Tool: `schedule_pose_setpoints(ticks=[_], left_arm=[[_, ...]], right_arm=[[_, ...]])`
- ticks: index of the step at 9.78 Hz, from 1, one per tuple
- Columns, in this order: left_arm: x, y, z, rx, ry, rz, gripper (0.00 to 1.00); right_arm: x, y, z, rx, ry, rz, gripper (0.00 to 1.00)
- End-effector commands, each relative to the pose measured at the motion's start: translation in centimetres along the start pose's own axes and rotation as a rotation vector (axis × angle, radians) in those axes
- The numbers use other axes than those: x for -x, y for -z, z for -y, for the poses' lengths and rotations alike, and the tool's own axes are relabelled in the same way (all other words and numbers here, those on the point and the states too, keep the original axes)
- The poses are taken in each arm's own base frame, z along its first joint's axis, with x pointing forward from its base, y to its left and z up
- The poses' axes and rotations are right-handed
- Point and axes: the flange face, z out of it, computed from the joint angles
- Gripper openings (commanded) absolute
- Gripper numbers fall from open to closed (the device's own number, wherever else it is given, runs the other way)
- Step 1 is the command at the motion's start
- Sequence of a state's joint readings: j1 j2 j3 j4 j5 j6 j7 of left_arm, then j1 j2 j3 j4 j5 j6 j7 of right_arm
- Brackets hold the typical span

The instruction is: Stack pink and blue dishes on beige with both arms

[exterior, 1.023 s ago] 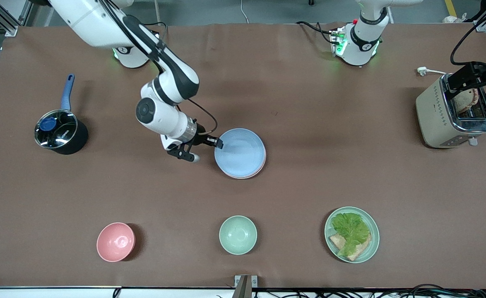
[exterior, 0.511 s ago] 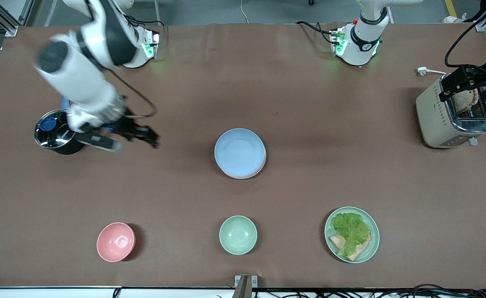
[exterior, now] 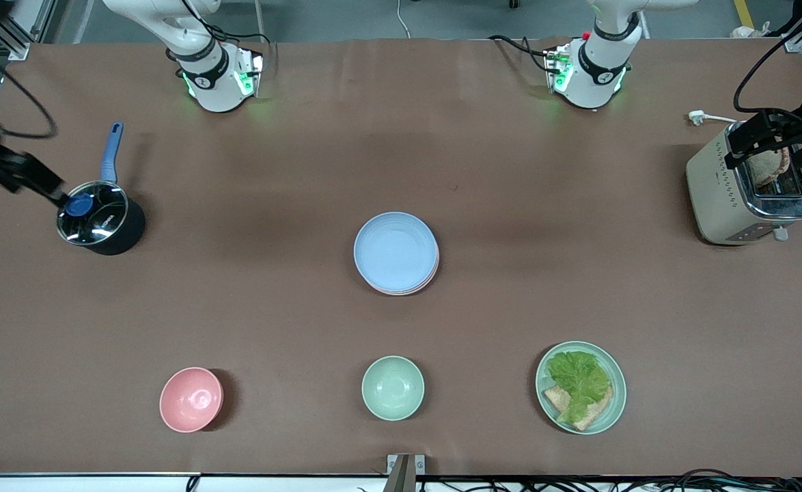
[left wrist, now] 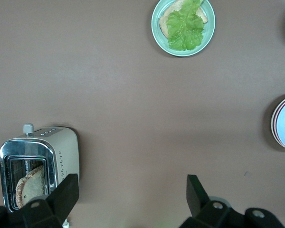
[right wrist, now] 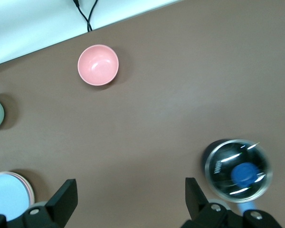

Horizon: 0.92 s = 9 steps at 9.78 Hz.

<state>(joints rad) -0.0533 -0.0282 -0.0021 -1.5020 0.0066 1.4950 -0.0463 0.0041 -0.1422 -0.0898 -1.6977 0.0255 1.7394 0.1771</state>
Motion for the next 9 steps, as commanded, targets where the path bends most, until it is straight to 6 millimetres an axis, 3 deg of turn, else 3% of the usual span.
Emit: schedule_pose_setpoints(ticks=[1, 4, 9], left_arm=[[0.1, -1.3, 0.0, -0.018, 0.01, 0.029, 1.0], [0.0, -1.3, 0.1, -0.013, 0.01, 0.031, 1.0], [0.1, -1.3, -0.1, -0.004, 0.009, 0.03, 1.0]], right_arm=[[-2.1, 2.2, 0.5, 0.038, 0.066, 0.034, 1.0], [-4.0, 1.2, 0.9, 0.049, 0.056, 0.058, 1.0], [-3.5, 0.7, 0.8, 0.054, 0.061, 0.096, 1.0]])
